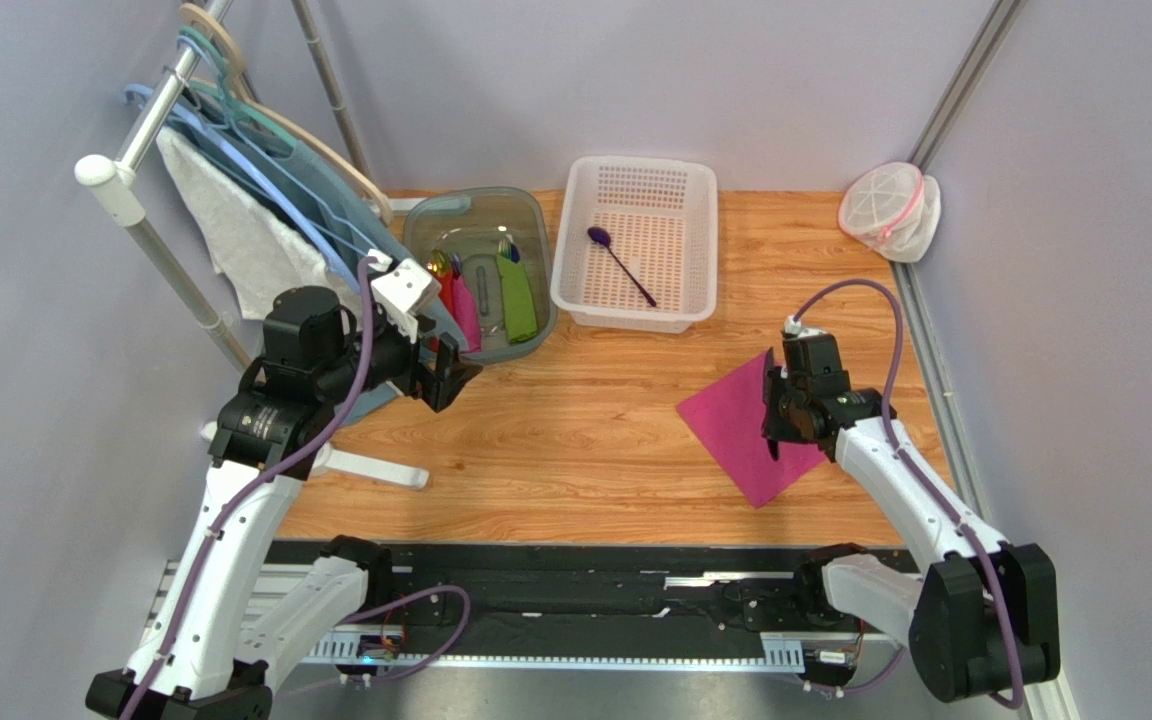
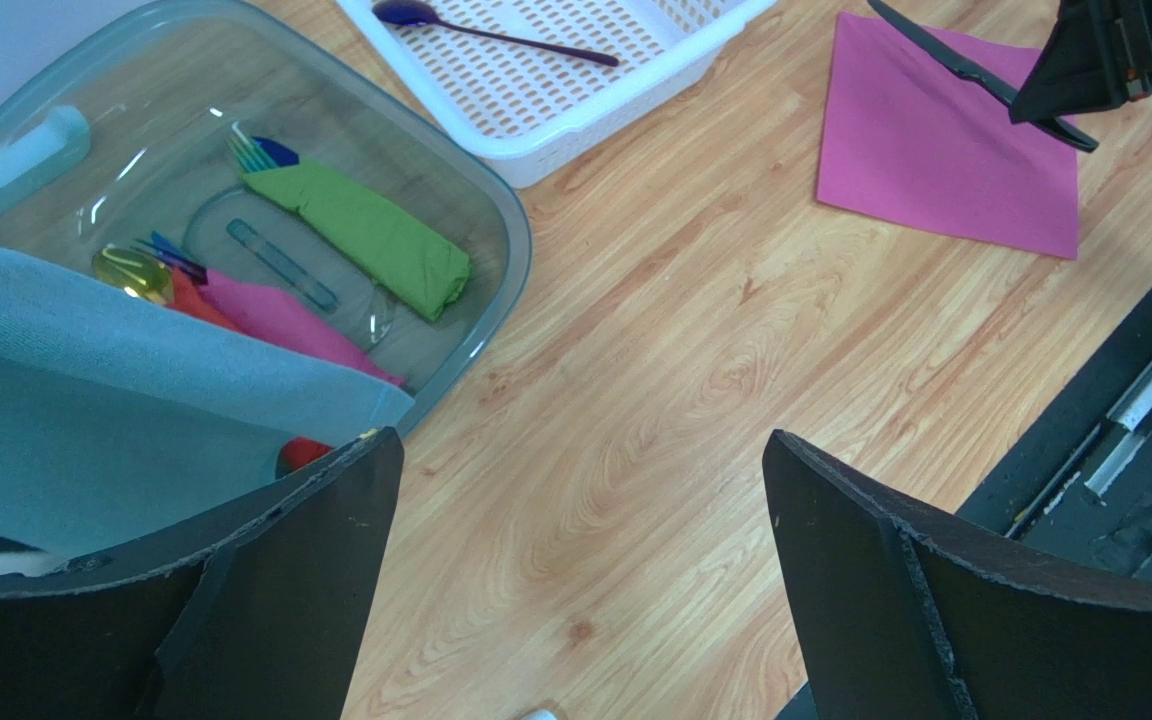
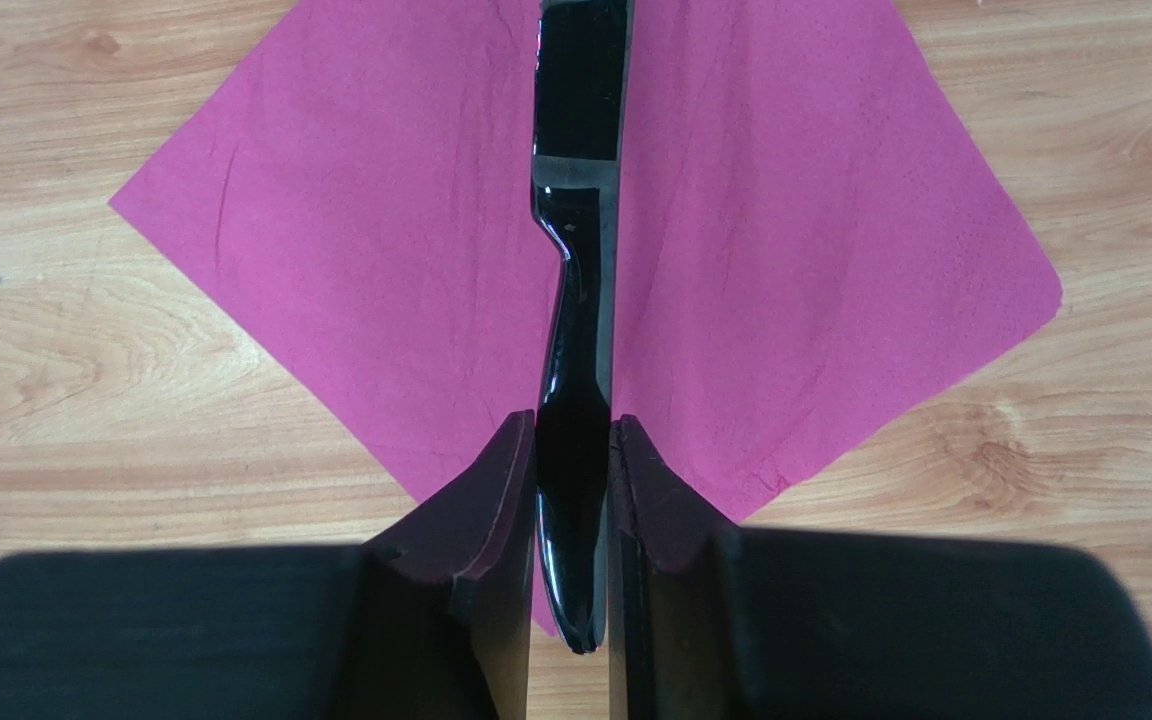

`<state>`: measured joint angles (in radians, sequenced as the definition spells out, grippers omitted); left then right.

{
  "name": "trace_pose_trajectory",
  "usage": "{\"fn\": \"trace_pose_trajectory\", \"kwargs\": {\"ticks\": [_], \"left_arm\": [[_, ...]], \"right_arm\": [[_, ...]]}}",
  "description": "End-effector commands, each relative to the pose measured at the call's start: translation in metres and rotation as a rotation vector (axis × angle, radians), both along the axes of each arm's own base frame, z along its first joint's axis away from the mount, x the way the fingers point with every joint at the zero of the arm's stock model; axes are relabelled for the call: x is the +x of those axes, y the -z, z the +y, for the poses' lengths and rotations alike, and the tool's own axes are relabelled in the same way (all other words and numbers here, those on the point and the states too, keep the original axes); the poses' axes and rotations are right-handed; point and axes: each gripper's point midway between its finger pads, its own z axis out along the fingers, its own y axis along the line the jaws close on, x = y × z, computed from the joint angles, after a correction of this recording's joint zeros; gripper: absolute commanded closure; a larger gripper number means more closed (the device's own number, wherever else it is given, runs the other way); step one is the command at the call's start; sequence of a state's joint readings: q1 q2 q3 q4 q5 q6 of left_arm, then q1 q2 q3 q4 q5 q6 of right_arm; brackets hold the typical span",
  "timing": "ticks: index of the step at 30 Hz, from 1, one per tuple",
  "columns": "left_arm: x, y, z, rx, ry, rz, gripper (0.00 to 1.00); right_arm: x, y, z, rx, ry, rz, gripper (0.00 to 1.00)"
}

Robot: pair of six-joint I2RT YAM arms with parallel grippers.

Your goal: Place the utensils on the paper napkin and roll it up

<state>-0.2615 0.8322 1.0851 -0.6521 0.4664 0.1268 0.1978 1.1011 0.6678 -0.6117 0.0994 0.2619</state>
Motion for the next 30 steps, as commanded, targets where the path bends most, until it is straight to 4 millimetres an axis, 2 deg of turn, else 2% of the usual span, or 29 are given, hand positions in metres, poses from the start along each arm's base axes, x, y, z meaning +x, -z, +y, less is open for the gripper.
{"fn": "trace_pose_trajectory", "kwargs": {"ticks": [1, 7, 14, 23, 30], "left_arm": [[0.006, -0.006, -0.003, -0.034, -0.013, -0.010, 0.01], [0.009, -0.002, -0.002, -0.031, -0.032, 0.004, 0.01], [0.014, 0.001, -0.001, -0.023, -0.042, 0.016, 0.01], [0.020, 0.003, -0.002, -0.013, -0.042, 0.026, 0.01], [0.026, 0.003, -0.003, -0.005, -0.039, 0.026, 0.01]], "right_arm": [[0.025, -0.002, 0.000, -0.008, 0.007, -0.063, 1.00], [0.029, 0.009, -0.007, -0.029, 0.031, -0.018, 1.00], [0.037, 0.007, -0.006, -0.021, 0.039, -0.010, 1.00], [0.052, -0.019, -0.013, -0.044, 0.059, -0.103, 1.00], [0.058, -0.006, -0.023, -0.071, 0.087, -0.075, 1.00]]}}
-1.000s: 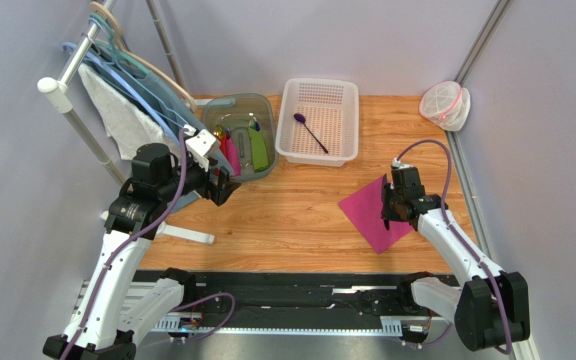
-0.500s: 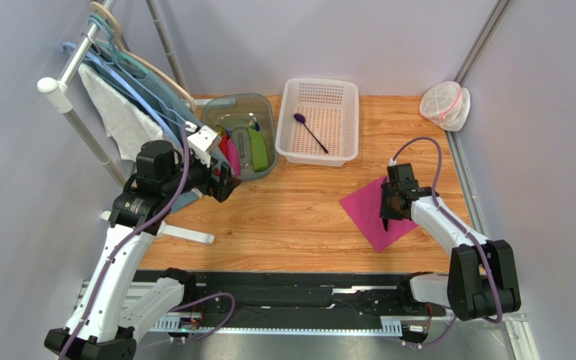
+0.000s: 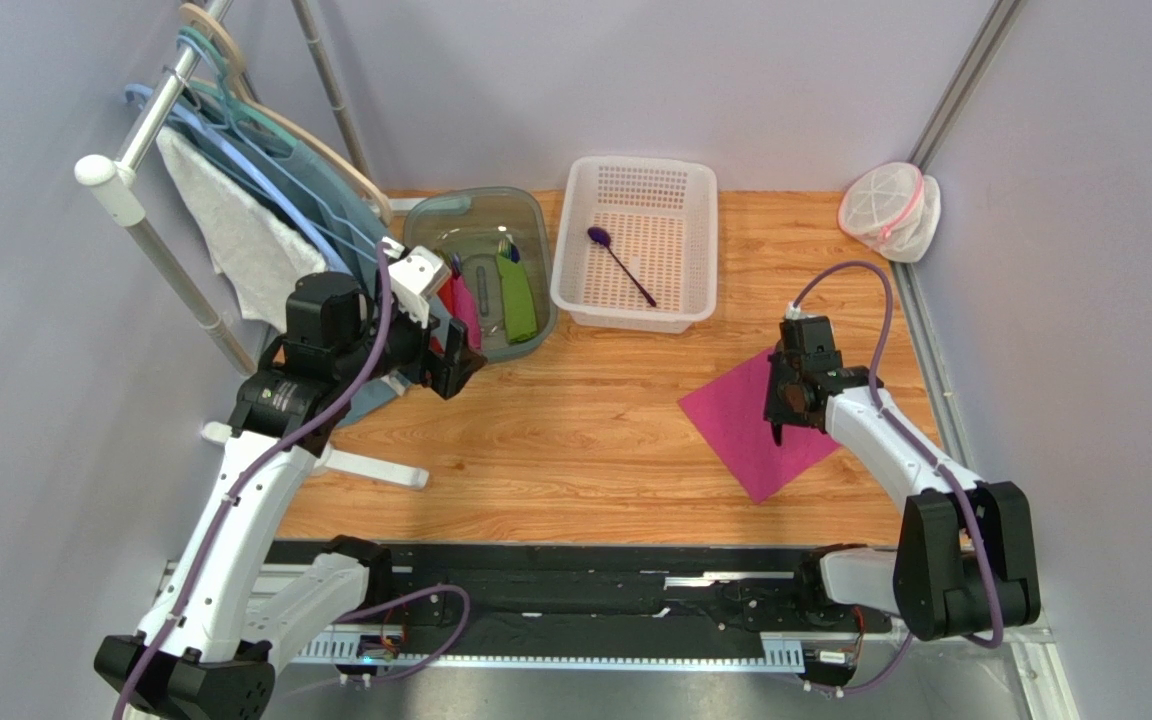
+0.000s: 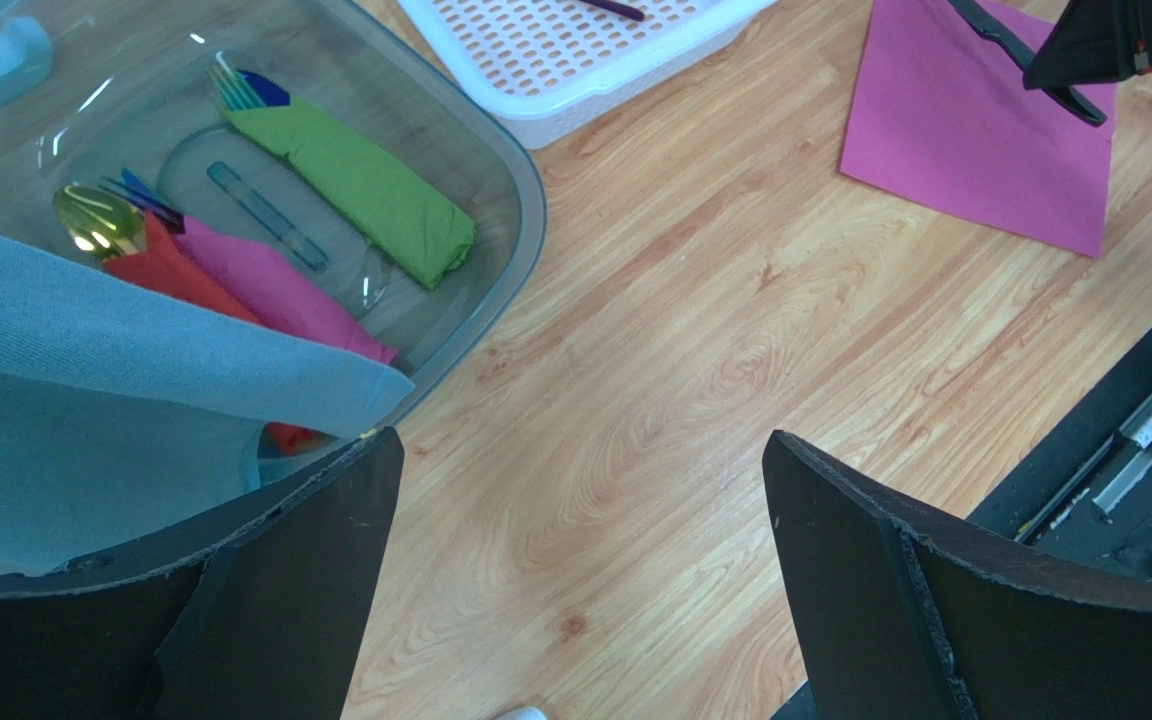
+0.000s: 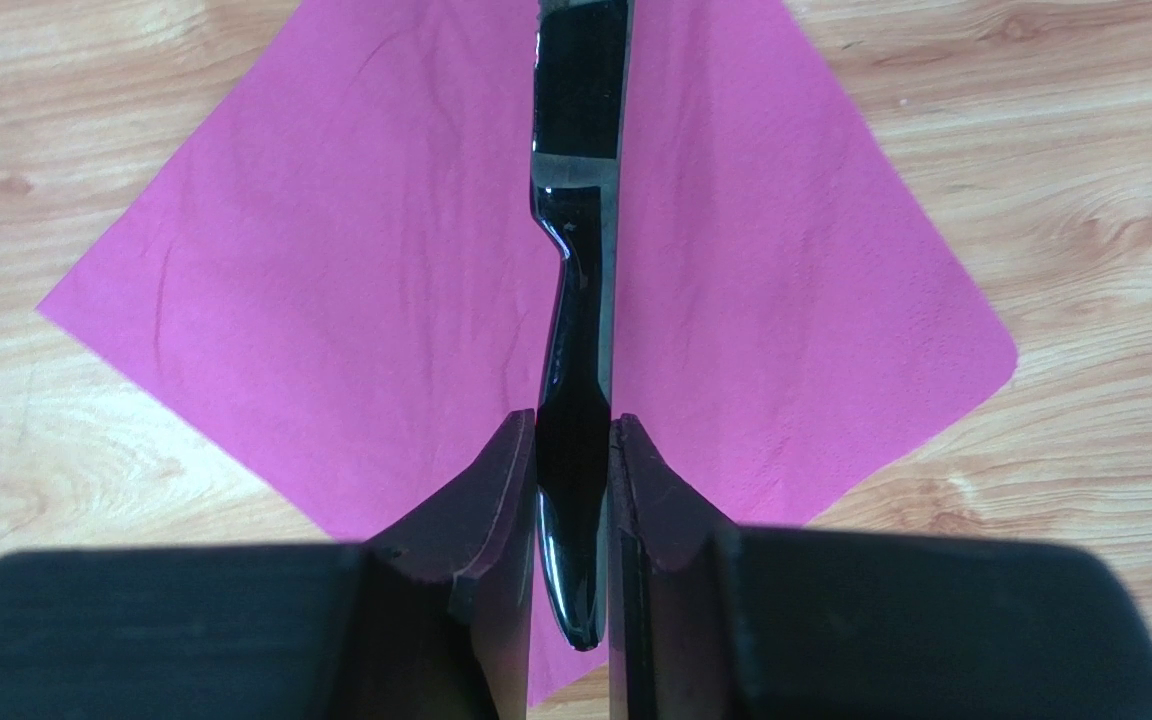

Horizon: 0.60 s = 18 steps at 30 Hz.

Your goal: Place the utensils on the paper napkin and roll it up

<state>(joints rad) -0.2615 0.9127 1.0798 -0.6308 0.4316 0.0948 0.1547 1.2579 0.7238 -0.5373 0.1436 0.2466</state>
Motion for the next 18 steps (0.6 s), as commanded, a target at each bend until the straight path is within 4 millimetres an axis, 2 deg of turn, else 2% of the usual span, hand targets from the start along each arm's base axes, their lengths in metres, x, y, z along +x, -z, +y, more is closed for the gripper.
{"fn": "trace_pose_trajectory", "kwargs": {"ticks": [1, 6, 13, 18], "left_arm": [[0.007, -0.017, -0.003, -0.012, 0.003, -0.054, 0.01], [0.007, -0.015, -0.002, -0.001, 0.006, -0.054, 0.01], [0.009, -0.012, -0.001, 0.014, 0.006, -0.054, 0.01], [0.010, -0.010, -0.001, 0.025, 0.012, -0.054, 0.01]], "right_arm": [[0.031, -0.016, -0.010, -0.029, 0.034, -0.089, 1.00], [0.039, -0.007, -0.010, -0.016, 0.032, -0.059, 1.00], [0.036, 0.010, -0.008, -0.008, 0.026, 0.008, 1.00], [0.032, 0.017, -0.010, -0.019, 0.023, 0.055, 0.91]]}}
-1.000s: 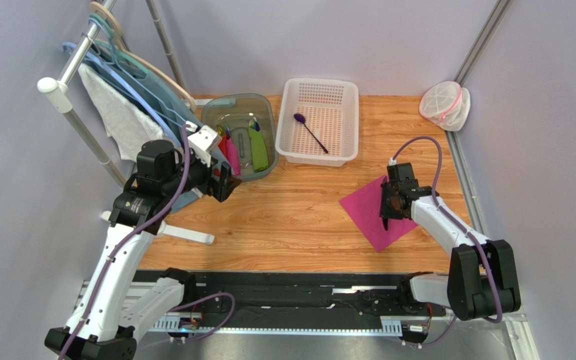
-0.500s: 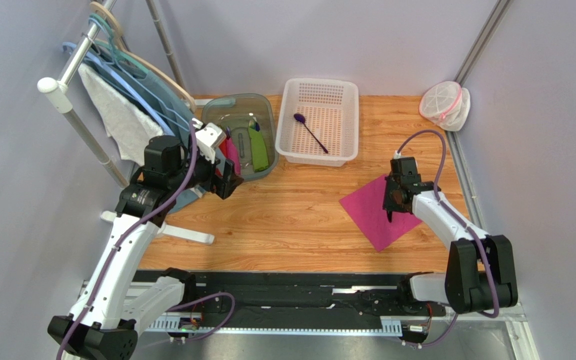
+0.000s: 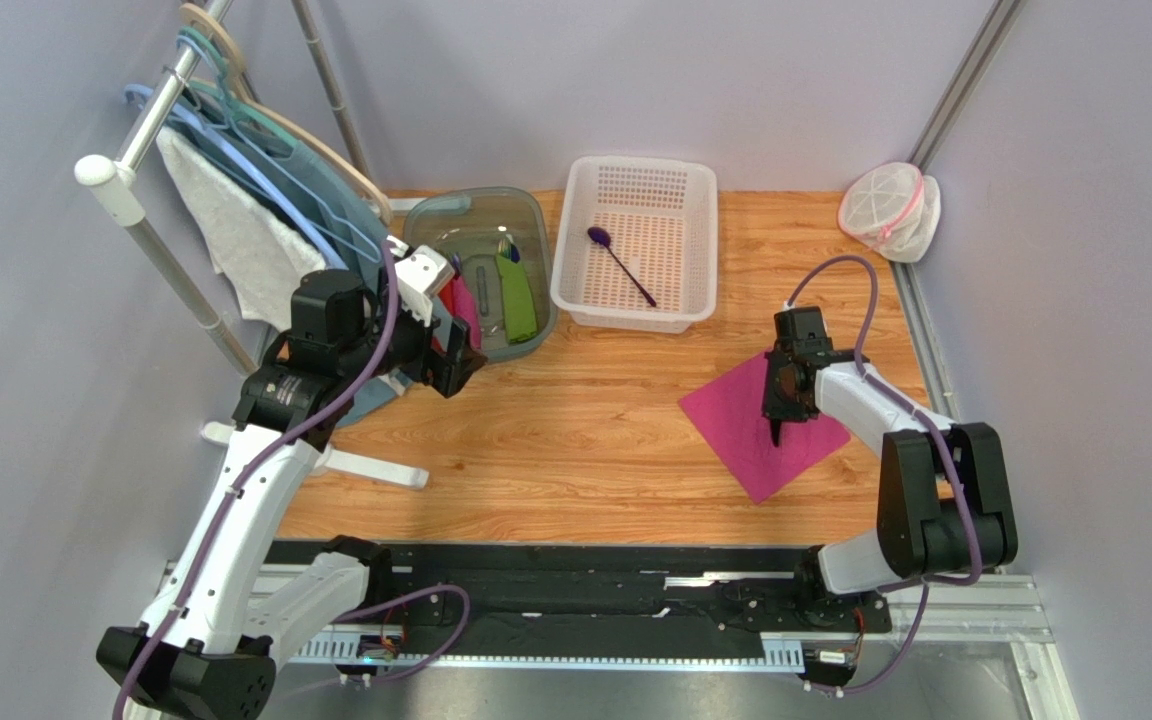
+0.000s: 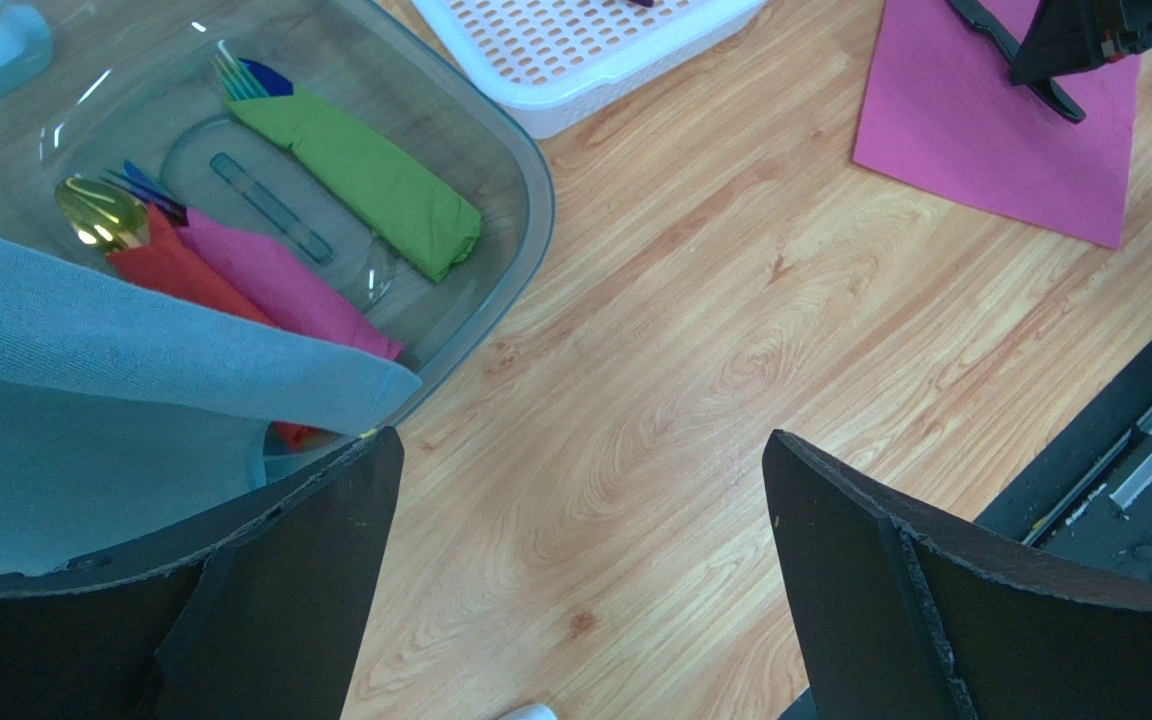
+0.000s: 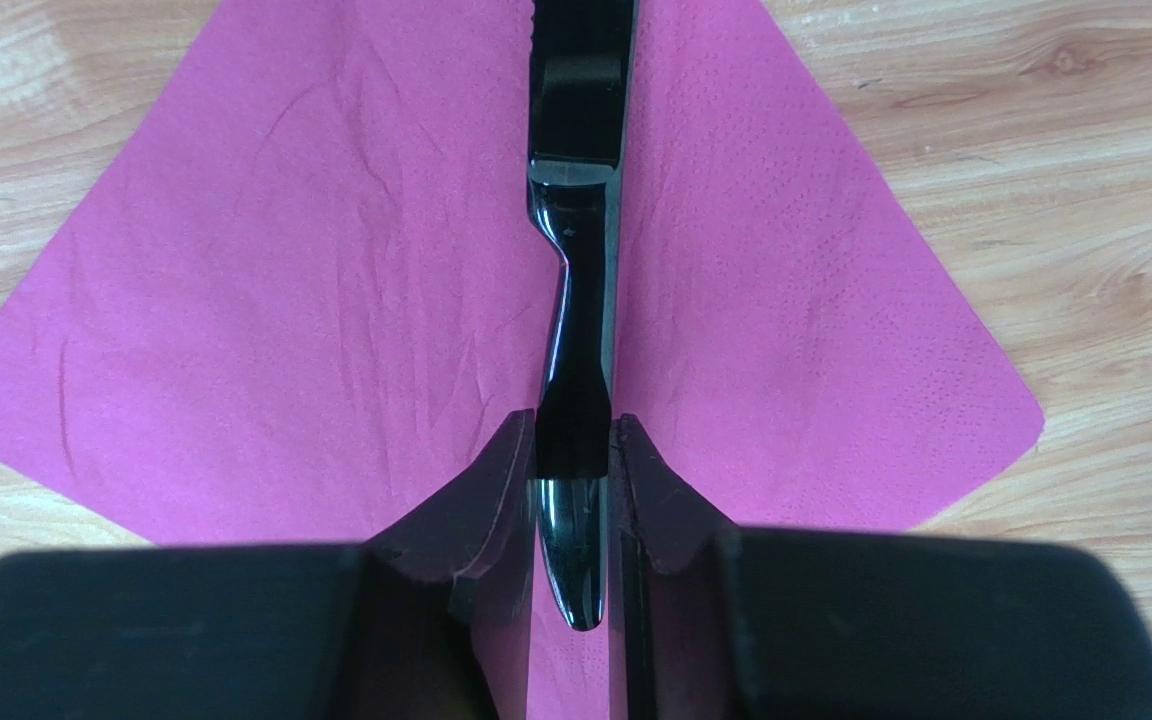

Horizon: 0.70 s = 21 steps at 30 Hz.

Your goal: Place the utensils on the paper napkin and roll it up

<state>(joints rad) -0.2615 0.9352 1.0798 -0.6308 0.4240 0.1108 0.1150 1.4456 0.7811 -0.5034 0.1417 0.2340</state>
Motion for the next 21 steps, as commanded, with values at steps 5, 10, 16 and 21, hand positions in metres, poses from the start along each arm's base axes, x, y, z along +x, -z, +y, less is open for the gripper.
{"fn": "trace_pose_trajectory", "kwargs": {"ticks": [5, 10, 16, 21], "left_arm": [[0.007, -0.015, -0.001, 0.012, 0.016, -0.063, 0.01], [0.007, -0.016, -0.001, 0.023, 0.024, -0.069, 0.01], [0.007, -0.017, -0.002, 0.025, 0.030, -0.070, 0.01], [0.010, -0.019, -0.002, 0.027, 0.026, -0.072, 0.01]], "right_arm": [[0.011, -0.003, 0.000, -0.002, -0.009, 0.006, 0.76], [0.009, -0.004, 0.000, 0.004, -0.003, 0.030, 0.56], [0.022, -0.017, 0.004, 0.017, -0.022, -0.001, 0.43], [0.033, -0.017, 0.006, 0.027, -0.020, -0.002, 0.43]]}}
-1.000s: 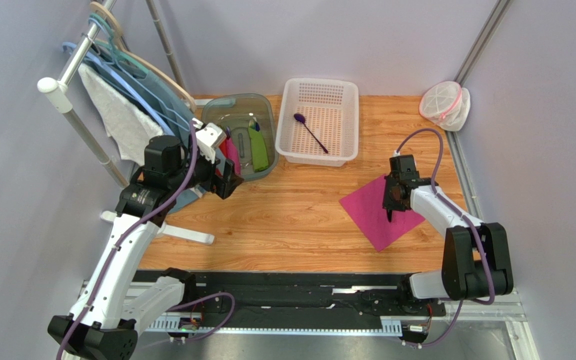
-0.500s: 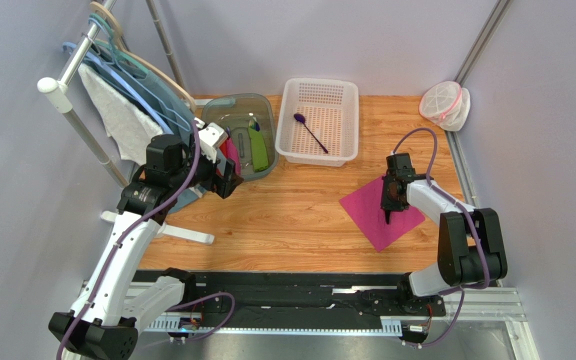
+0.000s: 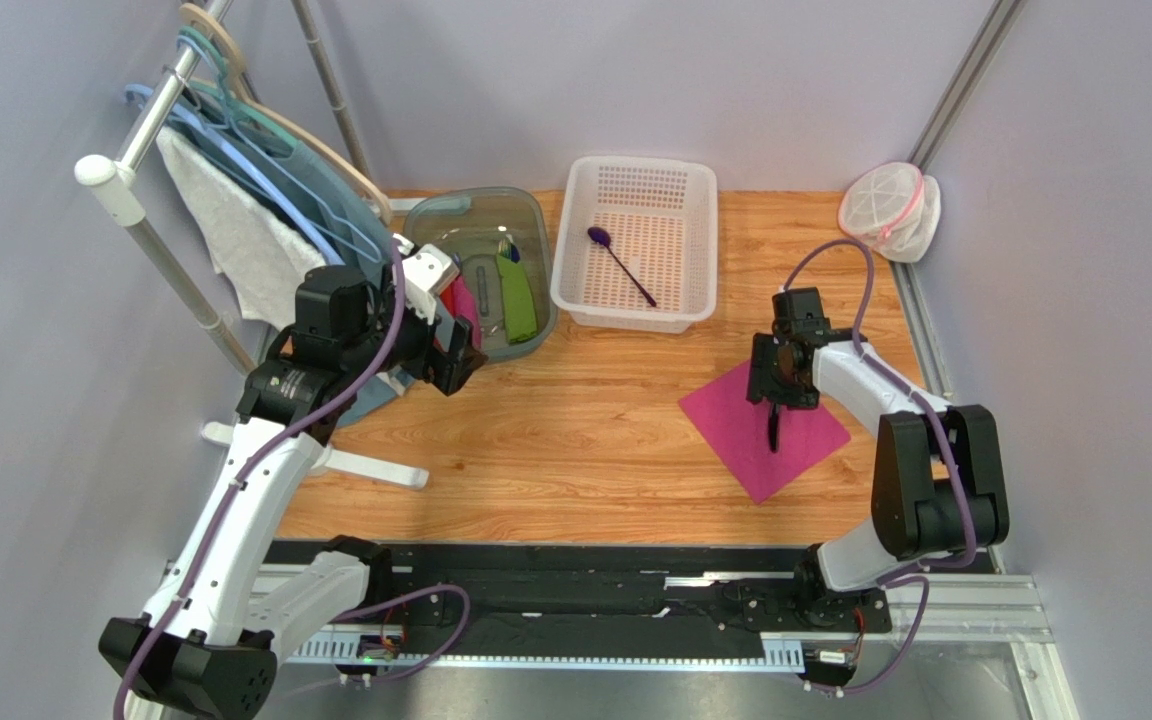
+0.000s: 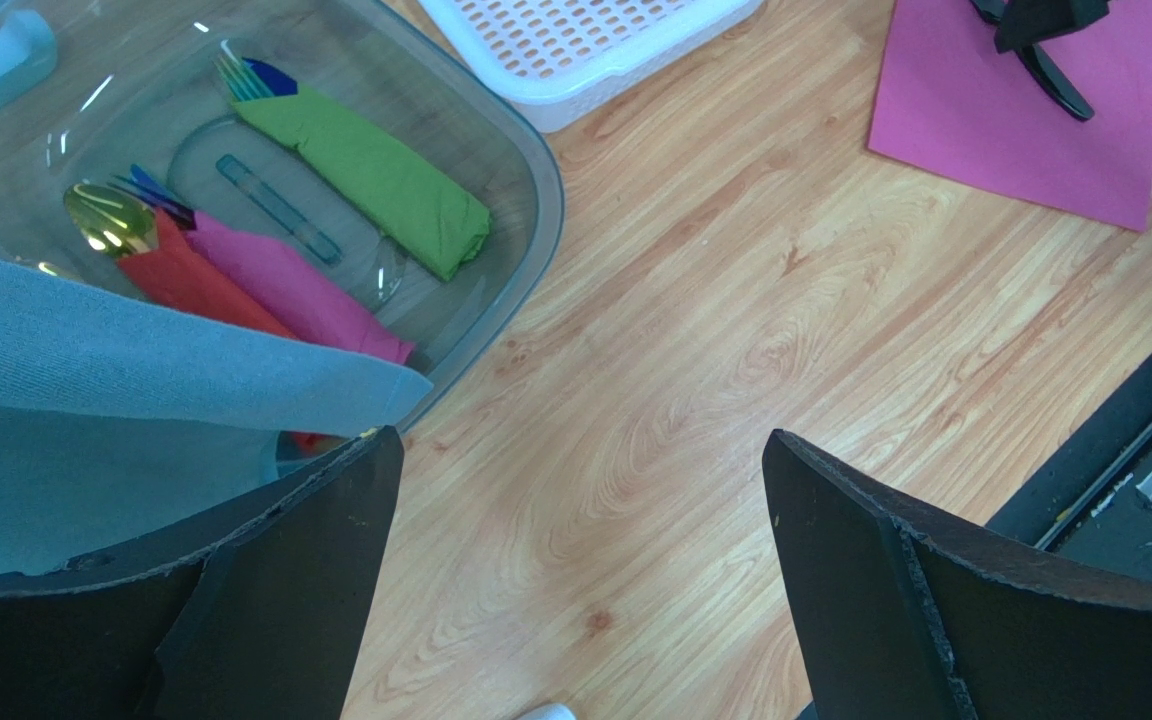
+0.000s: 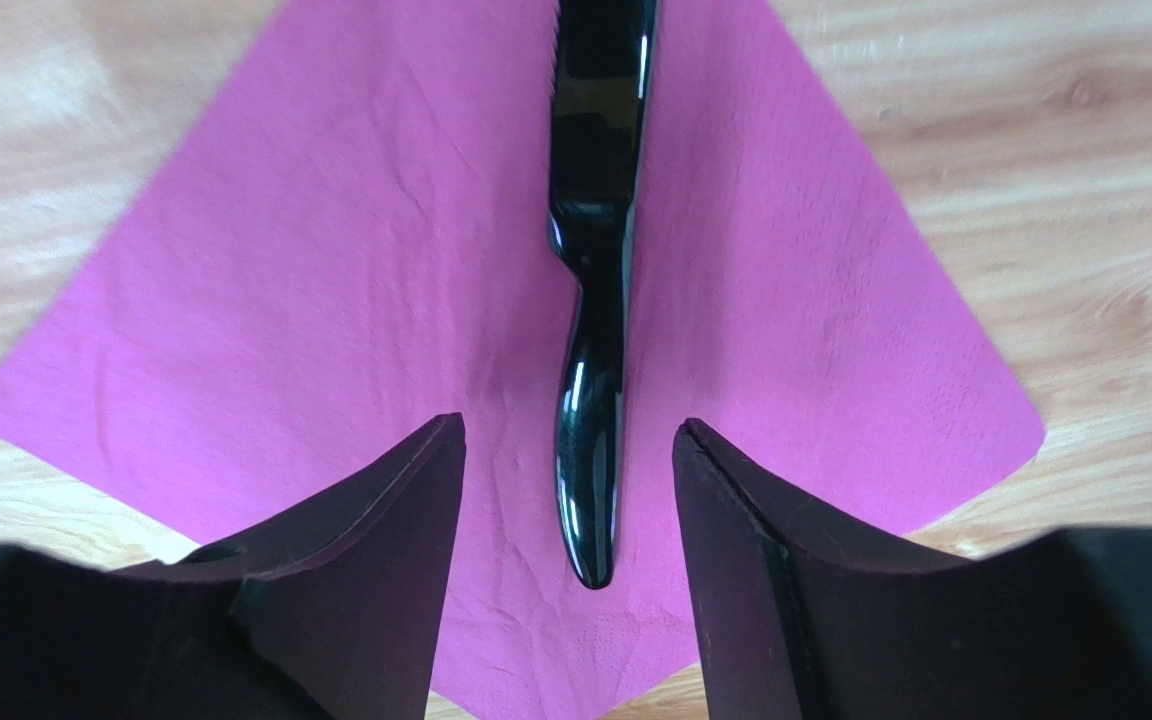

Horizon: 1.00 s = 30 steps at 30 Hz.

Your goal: Place the utensils on the paper napkin and roll it up

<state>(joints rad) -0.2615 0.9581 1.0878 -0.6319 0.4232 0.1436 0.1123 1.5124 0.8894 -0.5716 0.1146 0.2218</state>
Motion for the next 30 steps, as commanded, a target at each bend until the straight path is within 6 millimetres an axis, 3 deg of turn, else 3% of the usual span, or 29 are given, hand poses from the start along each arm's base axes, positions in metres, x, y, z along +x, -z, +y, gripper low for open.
{"fn": "trace_pose_trajectory", "kwargs": {"ticks": [1, 7, 12, 15, 20, 26, 30], "left_arm": [[0.005, -0.022, -0.002, 0.001, 0.012, -0.067, 0.01], [0.005, -0.023, 0.002, 0.008, -0.005, -0.069, 0.01], [0.003, -0.023, 0.004, 0.012, -0.017, -0.065, 0.01], [0.001, -0.024, 0.006, 0.015, -0.024, -0.069, 0.01], [0.000, -0.024, 0.007, 0.017, -0.030, -0.066, 0.01], [-0.002, -0.025, 0.008, 0.015, -0.032, -0.062, 0.01], [0.000, -0.026, 0.005, 0.004, -0.030, -0.056, 0.01]], "right_arm": [[0.019, -0.003, 0.001, 0.016, 0.005, -0.016, 0.43], [0.020, 0.018, 0.005, 0.040, 0.002, 0.050, 0.45], [0.012, 0.027, 0.016, 0.094, 0.007, 0.113, 0.62], [0.007, 0.029, 0.033, 0.172, 0.014, 0.134, 0.64], [0.012, 0.030, 0.056, 0.196, -0.041, 0.131, 0.65], [0.025, 0.028, 0.047, 0.131, -0.122, 0.101, 0.64], [0.034, 0.019, 0.051, 0.143, -0.189, 0.080, 0.55]]}}
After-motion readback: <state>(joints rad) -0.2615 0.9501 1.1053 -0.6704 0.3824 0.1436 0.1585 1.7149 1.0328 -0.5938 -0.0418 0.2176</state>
